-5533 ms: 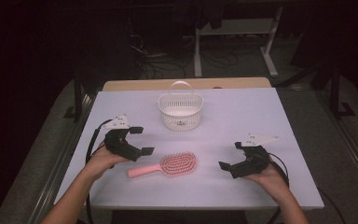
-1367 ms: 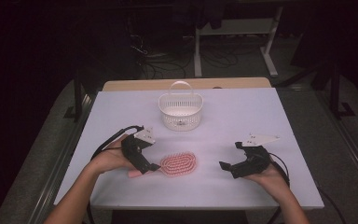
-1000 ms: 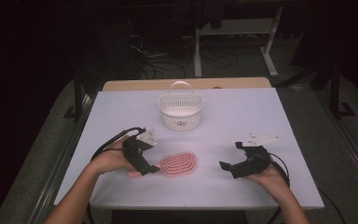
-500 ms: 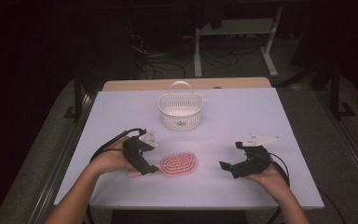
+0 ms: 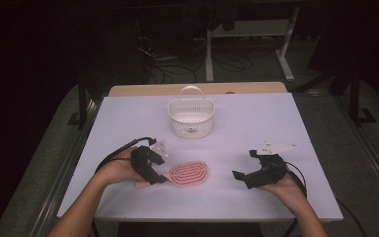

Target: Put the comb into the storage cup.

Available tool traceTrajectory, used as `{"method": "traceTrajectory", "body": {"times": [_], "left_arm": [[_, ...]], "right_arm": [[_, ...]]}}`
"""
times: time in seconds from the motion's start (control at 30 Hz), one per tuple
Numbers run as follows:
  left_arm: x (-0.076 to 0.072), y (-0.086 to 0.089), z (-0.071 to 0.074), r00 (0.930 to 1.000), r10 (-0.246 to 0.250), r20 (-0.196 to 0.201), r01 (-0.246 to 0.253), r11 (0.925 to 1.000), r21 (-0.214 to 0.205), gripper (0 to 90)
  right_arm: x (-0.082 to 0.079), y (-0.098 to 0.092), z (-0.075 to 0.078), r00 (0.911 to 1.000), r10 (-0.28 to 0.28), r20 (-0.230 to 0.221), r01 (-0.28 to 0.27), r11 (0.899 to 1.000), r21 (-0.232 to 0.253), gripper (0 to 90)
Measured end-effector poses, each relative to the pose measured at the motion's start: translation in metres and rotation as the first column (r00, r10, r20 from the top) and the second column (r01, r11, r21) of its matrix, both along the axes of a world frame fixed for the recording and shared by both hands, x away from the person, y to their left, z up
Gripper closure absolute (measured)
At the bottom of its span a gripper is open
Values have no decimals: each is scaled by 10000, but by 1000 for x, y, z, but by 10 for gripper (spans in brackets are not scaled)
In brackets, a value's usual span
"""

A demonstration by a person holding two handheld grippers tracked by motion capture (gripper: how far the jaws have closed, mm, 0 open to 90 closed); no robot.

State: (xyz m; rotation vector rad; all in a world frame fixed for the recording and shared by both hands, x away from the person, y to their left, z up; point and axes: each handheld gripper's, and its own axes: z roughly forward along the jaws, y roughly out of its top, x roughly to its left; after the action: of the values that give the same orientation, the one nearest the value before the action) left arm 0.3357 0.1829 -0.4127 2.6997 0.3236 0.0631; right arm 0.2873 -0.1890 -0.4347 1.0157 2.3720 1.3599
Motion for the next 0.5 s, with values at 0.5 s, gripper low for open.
{"method": "traceTrajectory", "body": {"times": [0.5], "left_arm": [[-1, -5, -7, 9991, -319, -274, 332, 9982, 492, 455]], "right_arm": [[0, 0, 0, 10000, 23, 16, -23, 10000, -11, 0]]}}
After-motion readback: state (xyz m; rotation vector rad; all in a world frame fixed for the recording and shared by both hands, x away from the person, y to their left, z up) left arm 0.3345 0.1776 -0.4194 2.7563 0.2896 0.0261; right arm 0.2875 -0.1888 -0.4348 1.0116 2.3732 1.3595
